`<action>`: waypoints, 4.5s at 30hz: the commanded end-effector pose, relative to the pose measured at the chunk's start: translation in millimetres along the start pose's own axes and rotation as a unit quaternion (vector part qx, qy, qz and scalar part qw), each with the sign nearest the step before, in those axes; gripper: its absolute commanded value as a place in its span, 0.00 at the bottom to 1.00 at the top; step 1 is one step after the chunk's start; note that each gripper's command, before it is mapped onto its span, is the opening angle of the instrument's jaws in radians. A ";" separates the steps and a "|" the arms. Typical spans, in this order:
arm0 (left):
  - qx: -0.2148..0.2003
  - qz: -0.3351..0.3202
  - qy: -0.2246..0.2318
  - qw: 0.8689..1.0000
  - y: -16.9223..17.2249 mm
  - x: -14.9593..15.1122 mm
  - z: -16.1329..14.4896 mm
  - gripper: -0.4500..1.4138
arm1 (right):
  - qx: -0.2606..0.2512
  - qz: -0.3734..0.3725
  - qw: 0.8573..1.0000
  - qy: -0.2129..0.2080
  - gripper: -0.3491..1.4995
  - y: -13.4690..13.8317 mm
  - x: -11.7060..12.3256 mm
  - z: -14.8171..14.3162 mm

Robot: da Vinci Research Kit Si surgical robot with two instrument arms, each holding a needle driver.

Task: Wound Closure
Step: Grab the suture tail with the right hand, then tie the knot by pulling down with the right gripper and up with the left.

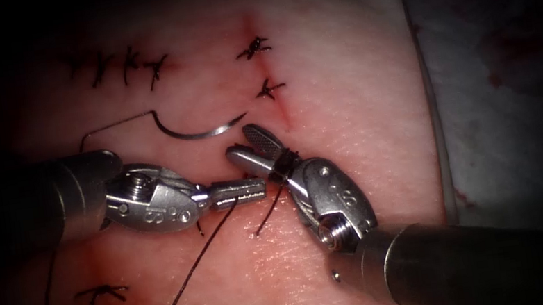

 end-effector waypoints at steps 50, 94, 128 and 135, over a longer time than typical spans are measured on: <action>0.002 -0.038 -0.036 0.999 -5.0 -1.8 -2.0 0.00 | -0.065 -0.056 0.994 -0.062 0.00 -9.2 -3.6 -10.8; 0.043 -0.052 -0.049 0.997 -16.4 -8.9 1.5 0.00 | -0.059 -0.018 0.991 -0.122 0.00 -11.9 -4.6 -10.5; 0.093 0.005 -0.140 0.986 -20.5 -23.9 5.3 0.00 | -0.031 -0.123 0.986 -0.112 0.00 -10.9 -5.4 -10.7; 0.097 0.031 -0.159 0.982 -19.1 -27.2 5.9 0.00 | -0.028 -0.127 0.984 -0.122 0.00 -11.4 -5.8 -12.7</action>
